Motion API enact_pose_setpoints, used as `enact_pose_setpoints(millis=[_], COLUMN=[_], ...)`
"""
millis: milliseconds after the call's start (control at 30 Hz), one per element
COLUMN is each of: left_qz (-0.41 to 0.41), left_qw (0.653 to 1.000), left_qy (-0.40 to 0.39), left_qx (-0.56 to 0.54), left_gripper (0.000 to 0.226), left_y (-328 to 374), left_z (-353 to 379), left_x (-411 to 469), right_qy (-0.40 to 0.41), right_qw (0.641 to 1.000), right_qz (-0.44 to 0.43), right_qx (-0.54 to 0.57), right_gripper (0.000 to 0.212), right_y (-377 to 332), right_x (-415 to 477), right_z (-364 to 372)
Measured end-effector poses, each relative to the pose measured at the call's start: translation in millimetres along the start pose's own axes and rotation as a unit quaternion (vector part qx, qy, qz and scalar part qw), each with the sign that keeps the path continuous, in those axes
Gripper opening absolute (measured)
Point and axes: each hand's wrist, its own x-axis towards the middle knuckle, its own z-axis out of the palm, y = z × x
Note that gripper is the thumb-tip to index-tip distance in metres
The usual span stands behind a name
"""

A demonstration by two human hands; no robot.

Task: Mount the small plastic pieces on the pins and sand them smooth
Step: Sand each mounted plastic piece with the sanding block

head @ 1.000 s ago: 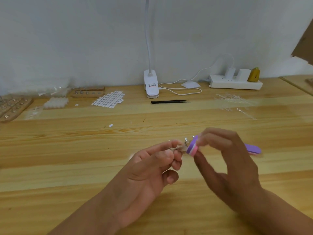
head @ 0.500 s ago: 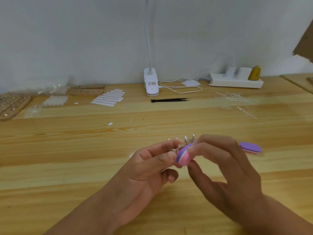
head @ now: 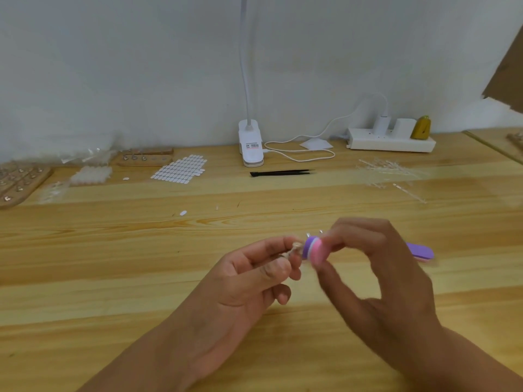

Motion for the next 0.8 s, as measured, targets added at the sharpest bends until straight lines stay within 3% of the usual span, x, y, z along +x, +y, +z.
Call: enact_pose_setpoints(millis=[67, 200, 367, 500, 667, 800], left_qz=[-0.003, 0.003, 0.015, 0.008, -0.005, -0.001], left_qw=[1.000, 1.000, 1.000, 1.000, 0.997, 0.998], left_qy=[-0.010, -0.004, -0.024, -0.005, -0.044, -0.010], left_qx=[-0.001, 0.006, -0.004, -0.011, -0.062, -0.065], left_gripper=[0.049, 0.050, 0.045, 0.050, 0.047, 0.044], left_y=[-2.2, -2.2, -4.8, -2.4, -8.0, -9.1], left_z=[-0.1, -1.8, -2.6, -3.6, -1.5, 0.1], left_x=[-0.2, 1.0, 1.7, 2.0, 2.5, 5.0], right_qy=[-0.015, -0.011, -0.020, -0.012, -0.013, -0.009], right_qw=[0.999, 1.000, 0.998, 0.999, 0.999, 0.996], right_qz=[-0.029, 0.023, -0.048, 0.015, -0.049, 0.090], right_qx=[-0.001, -0.006, -0.019, -0.027, -0.006, 0.028], right_gripper=[0.017, 0.018, 0.016, 0.019, 0.015, 0.017], right_y=[-1.8, 7.2, -0.4, 7.1, -1.9, 11.1], right_x=[-2.9, 0.9, -4.3, 2.4, -2.5, 4.3], right_z=[0.8, -5.6, -0.7, -4.9, 1.2, -4.1])
